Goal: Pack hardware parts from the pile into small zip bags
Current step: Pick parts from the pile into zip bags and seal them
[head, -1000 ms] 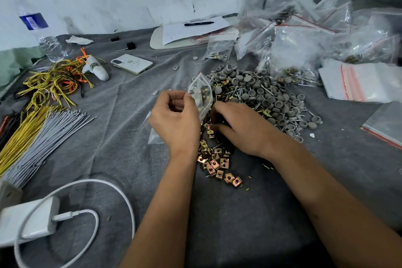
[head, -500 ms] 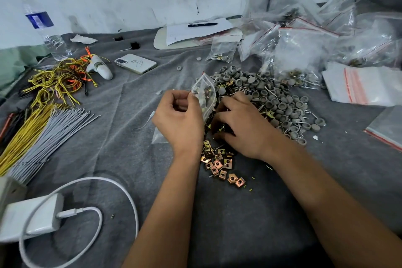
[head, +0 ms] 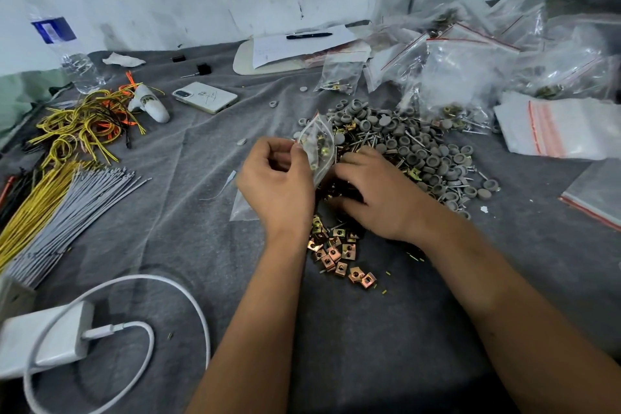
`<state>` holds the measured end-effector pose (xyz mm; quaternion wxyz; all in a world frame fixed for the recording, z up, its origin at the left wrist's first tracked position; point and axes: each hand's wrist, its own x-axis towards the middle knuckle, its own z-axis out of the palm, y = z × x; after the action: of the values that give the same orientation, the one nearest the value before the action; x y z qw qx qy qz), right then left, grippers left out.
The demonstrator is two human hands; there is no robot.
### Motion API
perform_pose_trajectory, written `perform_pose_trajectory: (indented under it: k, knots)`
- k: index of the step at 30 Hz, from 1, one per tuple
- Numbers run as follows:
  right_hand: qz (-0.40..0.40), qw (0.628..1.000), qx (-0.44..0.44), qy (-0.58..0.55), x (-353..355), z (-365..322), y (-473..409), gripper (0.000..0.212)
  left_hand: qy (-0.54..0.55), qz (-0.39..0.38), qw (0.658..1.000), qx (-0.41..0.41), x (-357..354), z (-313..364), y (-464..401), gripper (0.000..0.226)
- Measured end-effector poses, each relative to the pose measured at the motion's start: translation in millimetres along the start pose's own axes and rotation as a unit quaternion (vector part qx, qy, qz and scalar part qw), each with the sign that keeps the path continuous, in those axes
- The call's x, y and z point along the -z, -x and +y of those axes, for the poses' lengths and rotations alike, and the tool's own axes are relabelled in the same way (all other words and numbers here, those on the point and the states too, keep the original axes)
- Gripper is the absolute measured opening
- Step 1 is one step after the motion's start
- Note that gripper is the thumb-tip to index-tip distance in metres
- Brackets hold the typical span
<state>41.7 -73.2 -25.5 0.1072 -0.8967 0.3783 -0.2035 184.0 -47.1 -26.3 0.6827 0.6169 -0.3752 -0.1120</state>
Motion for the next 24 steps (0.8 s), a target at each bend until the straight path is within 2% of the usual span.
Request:
perform_pose_trajectory:
  k: [3, 10, 15, 18, 20, 22, 24]
  knots:
    - [-0.020, 0.998, 0.000, 0.063, -4.1, -0.6, -1.7, 0.038, 0.004, 0.007, 1.000, 0.002, 0.4, 0.1, -0.1, 0.019]
    - [0.005, 0.996, -0.022, 0.086, -5.5, -7.6, -0.6, 0.045, 0.003, 0.008, 1.000, 0.000, 0.3, -0.3, -0.3, 0.017]
    - [-0.001, 0.992, -0.028, 0.121, -8.2, -14.3, -4.3, 0.040, 0.001, 0.003, 1.000, -0.001, 0.1, 0.2, 0.2, 0.021]
    - [0.008, 0.989, -0.016, 0.145, -12.2, -15.9, -3.5, 0.028, 0.003, 0.006, 1.000, -0.005, 0.8, 0.1, 0.2, 0.024]
    - [0.042, 0.994, -0.015, 0.100, -11.4, -11.9, -3.1, 0.020, 0.006, 0.008, 1.000, -0.004, 1.3, 0.3, -0.2, 0.023]
    - [0.096, 0.994, -0.048, -0.021, -5.5, -7.2, -2.3, 0.019, 0.006, 0.009, 1.000, -0.002, 1.2, 0.5, -0.4, 0.022]
    - [0.136, 0.979, -0.079, -0.132, 0.3, -4.1, -1.0, 0.018, 0.007, 0.008, 1.000, -0.001, 0.9, 1.2, -0.3, 0.022]
